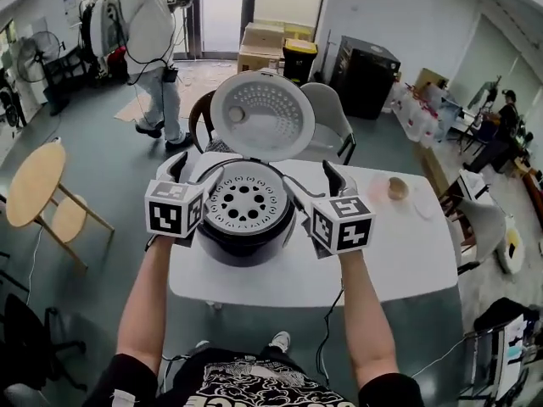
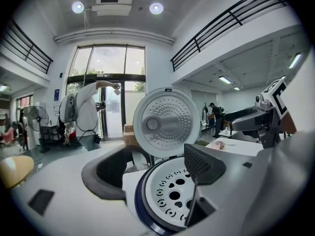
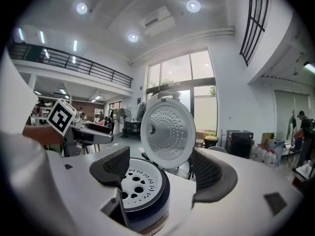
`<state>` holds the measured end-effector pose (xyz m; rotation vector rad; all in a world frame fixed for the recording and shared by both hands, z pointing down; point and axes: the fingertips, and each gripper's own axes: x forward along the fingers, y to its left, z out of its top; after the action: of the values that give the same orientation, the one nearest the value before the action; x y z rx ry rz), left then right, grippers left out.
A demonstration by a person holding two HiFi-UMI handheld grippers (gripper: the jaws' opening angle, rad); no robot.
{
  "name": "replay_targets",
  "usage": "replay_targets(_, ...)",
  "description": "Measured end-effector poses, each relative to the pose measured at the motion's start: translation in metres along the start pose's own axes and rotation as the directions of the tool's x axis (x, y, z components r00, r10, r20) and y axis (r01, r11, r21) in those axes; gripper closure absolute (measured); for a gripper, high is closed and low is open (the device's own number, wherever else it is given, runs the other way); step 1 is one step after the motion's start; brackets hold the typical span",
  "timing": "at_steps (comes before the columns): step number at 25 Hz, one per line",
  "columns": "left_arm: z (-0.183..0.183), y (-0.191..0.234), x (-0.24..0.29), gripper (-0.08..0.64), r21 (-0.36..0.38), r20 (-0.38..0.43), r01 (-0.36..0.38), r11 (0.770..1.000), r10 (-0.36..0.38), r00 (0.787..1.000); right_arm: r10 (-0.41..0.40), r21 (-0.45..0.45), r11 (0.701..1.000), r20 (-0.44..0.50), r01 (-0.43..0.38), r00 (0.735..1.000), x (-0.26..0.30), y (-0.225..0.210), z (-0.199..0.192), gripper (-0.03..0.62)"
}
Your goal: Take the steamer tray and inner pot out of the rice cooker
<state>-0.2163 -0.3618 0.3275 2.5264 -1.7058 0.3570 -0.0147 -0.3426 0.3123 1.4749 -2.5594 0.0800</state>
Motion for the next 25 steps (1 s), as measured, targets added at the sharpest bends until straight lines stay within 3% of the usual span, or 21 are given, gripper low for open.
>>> replay_targets(7, -0.010, -0.015, 0.008, 0.202, -0.044, -0.029, -0.143, 0.989, 0.142, 0.989, 0.199, -0.091, 0.976, -0.008, -0.199, 0.980, 0.034, -0.022, 0.003, 0.196)
replay_targets(12, -0.008, -0.014, -0.005, 0.202, -0.067, -0.040, -0.230, 0.971, 0.227, 0.973, 0.335, -0.194, 0.918, -0.092, -0.347, 0.938, 0.050, -0.010, 0.006, 0.196)
replay_targets(15, -0.008, -0.014, -0.008, 0.202, -0.070, -0.044, -0.259, 0.963, 0.256, 0.966, 0.410, -0.295, 0.841, -0.200, -0.453, 0.890, 0.062, 0.005, -0.005, 0.196)
replay_targets(21, -0.025, -0.003, -0.010, 0.202, -0.073, -0.071, -0.267, 0.961, 0.262, 0.963, 0.499, -0.410, 0.646, -0.412, -0.644, 0.763, 0.083, 0.051, -0.033, 0.196)
replay_targets(23, -0.035, 0.006, -0.009, 0.202, -0.072, -0.078, -0.257, 0.964, 0.251, 0.965, 0.506, -0.413, 0.585, -0.487, -0.698, 0.712, 0.092, 0.067, -0.050, 0.196)
replay_targets(25, -0.043, 0.013, -0.008, 0.202, -0.068, -0.085, -0.244, 0.967, 0.238, 0.968, 0.504, -0.388, 0.524, -0.576, -0.758, 0.644, 0.096, 0.081, -0.071, 0.176)
